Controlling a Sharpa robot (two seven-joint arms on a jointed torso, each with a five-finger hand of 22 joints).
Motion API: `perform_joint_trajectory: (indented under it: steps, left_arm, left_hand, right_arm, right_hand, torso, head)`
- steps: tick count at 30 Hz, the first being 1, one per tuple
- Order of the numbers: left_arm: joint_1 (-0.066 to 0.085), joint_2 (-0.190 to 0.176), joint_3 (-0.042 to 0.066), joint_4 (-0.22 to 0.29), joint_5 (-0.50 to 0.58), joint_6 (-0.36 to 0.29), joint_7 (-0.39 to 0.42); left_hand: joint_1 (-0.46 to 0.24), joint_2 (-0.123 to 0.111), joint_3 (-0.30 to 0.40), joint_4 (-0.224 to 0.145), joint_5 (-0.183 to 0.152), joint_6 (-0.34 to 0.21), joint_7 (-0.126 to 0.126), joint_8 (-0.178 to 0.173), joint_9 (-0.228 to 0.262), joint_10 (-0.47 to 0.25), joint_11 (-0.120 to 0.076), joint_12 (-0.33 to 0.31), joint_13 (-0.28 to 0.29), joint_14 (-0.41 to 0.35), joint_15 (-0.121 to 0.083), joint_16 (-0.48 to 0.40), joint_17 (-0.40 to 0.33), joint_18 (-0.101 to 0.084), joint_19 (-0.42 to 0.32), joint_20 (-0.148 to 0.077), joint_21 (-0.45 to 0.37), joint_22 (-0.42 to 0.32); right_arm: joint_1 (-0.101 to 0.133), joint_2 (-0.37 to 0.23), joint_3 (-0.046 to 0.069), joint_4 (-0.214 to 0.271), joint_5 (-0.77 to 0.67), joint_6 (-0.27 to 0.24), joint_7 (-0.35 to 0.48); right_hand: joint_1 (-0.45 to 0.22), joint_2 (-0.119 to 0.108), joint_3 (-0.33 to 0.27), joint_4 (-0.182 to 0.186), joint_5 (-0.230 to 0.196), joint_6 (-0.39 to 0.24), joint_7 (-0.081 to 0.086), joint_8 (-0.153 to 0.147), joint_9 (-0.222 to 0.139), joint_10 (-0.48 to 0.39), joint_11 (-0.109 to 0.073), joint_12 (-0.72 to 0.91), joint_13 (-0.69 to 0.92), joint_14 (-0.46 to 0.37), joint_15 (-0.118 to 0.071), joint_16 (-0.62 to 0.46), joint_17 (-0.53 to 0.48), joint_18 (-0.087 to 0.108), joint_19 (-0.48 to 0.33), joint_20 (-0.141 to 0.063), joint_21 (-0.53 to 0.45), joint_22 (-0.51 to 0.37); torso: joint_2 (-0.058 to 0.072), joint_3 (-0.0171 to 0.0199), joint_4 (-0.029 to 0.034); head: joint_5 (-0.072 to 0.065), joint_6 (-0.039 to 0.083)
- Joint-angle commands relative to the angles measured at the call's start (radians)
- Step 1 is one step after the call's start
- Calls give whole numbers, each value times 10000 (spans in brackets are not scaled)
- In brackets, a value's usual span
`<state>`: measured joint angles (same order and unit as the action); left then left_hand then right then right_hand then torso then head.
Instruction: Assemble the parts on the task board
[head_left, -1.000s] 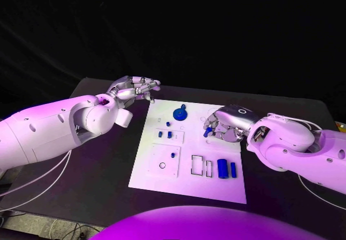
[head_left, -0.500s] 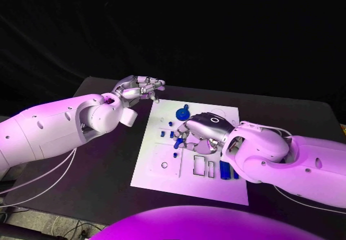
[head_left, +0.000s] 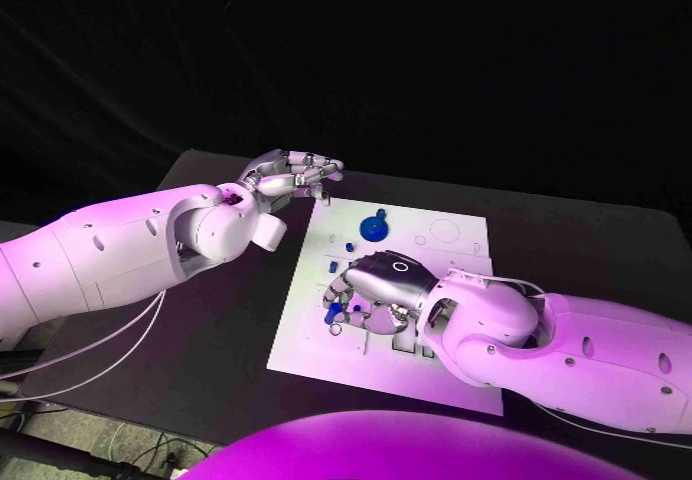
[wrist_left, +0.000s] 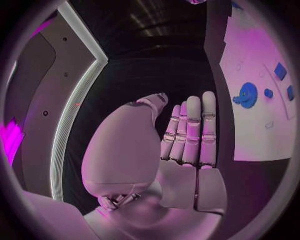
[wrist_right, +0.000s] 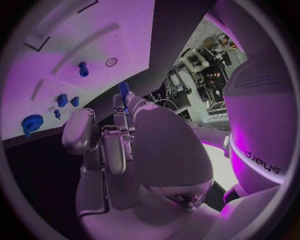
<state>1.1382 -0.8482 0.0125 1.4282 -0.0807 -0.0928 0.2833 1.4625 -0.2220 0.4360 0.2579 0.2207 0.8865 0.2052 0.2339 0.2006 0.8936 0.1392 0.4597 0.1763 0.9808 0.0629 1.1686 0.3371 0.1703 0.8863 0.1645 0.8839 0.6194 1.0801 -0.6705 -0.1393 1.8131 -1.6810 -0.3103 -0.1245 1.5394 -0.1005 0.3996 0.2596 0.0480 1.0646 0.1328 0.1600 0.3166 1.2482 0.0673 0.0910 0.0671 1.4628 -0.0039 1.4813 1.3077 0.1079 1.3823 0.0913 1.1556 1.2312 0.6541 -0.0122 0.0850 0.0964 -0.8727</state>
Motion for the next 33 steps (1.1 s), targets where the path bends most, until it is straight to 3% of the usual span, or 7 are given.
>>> perform_joint_trajectory:
  steps: [1, 24, 33]
  left_arm:
    - [6, 23, 5, 21, -2, 171, 44]
    - [6, 40, 5, 6, -2, 181, 30]
    - [7, 43, 5, 4, -2, 187, 27]
  left_hand:
    - [87, 32, 13, -61, 42, -69, -24, 51, 9, -61, 23, 34, -16, -10, 78, -56, 11, 132, 39, 28, -61, -13]
    - [86, 33, 14, -64, 41, -79, -23, 60, 16, -70, 24, 51, -18, -13, 78, -60, 12, 132, 41, 28, -65, -14]
    - [86, 33, 14, -64, 41, -79, -23, 60, 16, -70, 24, 51, -18, -13, 78, -60, 12, 132, 41, 28, -65, -14]
  right_arm:
    - [-74, 120, -11, -126, -330, 300, 150]
    - [-226, 402, -74, -683, -1061, 958, -203]
    - [-251, 473, -91, -763, -1159, 1023, -244]
  right_hand:
    - [-3, 4, 72, -13, 51, 110, -23, 358, 372, 45, 4, -45, 6, 593, -57, 45, 149, -137, 24, 3, -41, -15]
    - [-99, -43, 208, -62, 54, 97, -22, 389, 411, 91, 5, -97, 15, 591, -50, 43, 141, -133, 13, 11, -63, -15]
    - [-107, -53, 226, -74, 53, 98, -23, 395, 417, 100, 4, -102, 16, 592, -50, 46, 149, -131, 9, 11, -71, -19]
  torso:
    - [4, -2, 15]
    - [6, 5, -16]
    - [-3, 0, 11]
  head:
    - [34, 1]
    - [91, 1]
    - [101, 1]
